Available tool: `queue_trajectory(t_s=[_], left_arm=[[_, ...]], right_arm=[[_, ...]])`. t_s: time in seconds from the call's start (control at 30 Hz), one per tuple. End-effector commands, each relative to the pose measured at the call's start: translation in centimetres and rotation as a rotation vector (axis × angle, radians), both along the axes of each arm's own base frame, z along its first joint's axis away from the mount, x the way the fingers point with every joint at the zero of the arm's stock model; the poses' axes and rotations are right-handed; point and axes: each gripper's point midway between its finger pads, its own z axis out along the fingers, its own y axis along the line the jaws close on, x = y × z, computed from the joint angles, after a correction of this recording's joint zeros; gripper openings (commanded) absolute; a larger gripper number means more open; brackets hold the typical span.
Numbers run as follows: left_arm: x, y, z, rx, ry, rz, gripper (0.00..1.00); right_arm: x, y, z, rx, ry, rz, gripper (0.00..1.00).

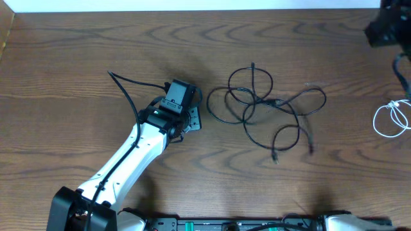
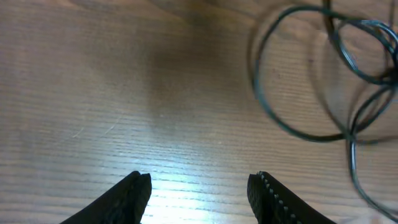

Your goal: Untangle cables

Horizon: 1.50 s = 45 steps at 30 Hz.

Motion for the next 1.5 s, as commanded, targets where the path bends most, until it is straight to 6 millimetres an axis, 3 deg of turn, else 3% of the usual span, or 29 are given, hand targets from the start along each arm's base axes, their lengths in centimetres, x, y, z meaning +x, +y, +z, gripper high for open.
queue_trajectory(t_s=[0.0, 0.13, 0.33, 0.53, 0.8, 0.97, 1.17, 1.27, 1.37, 1.47], left_arm=[[-0.1, -0.5, -0.1, -0.028, 0.009, -0.01, 0.55], [0.3, -0.7, 0.2, -0.037, -0.01, -0.011, 0.61], [2.1, -1.6, 1.3, -0.078, -0.092, -0.015, 0.73], [3.3, -2.9, 0.9, -0.128, -0.114, -0.035, 0.74], [4.5, -5.0, -3.3, -0.177, -0.051, -0.074, 0.74], [4.8, -7.3, -5.0, -0.273, -0.024, -0.132, 0.74], [4.7, -7.7, -7.2, -0.259, 0.007, -0.137, 0.73], [4.6, -7.7, -7.5, -0.257, 0.015, -0.138, 0.63], [4.6, -7.7, -7.5, -0.258, 0.014, -0.138, 0.36], [4.6, -7.7, -7.5, -0.258, 0.015, -0.139, 0.19]], right_arm=[[2.6, -3.7, -3.9, -0.053, 0.128, -0.2, 0.01], [4.2, -4.3, -8.3, -0.076, 0.28, -0.209, 0.02], [4.8, -2.8, -15.0, -0.079, 0.532, -0.125, 0.06], [4.8, -2.3, -19.5, -0.085, 0.702, -0.097, 0.16], [4.8, -2.0, -20.2, -0.083, 0.733, -0.086, 0.19], [4.7, -1.6, -20.3, -0.068, 0.737, -0.064, 0.2], [4.5, -1.6, -20.5, -0.069, 0.75, -0.064, 0.2], [4.4, -1.6, -20.5, -0.069, 0.754, -0.063, 0.2], [4.4, -1.6, -20.5, -0.07, 0.755, -0.064, 0.2], [4.3, -1.6, -20.6, -0.069, 0.758, -0.063, 0.2]])
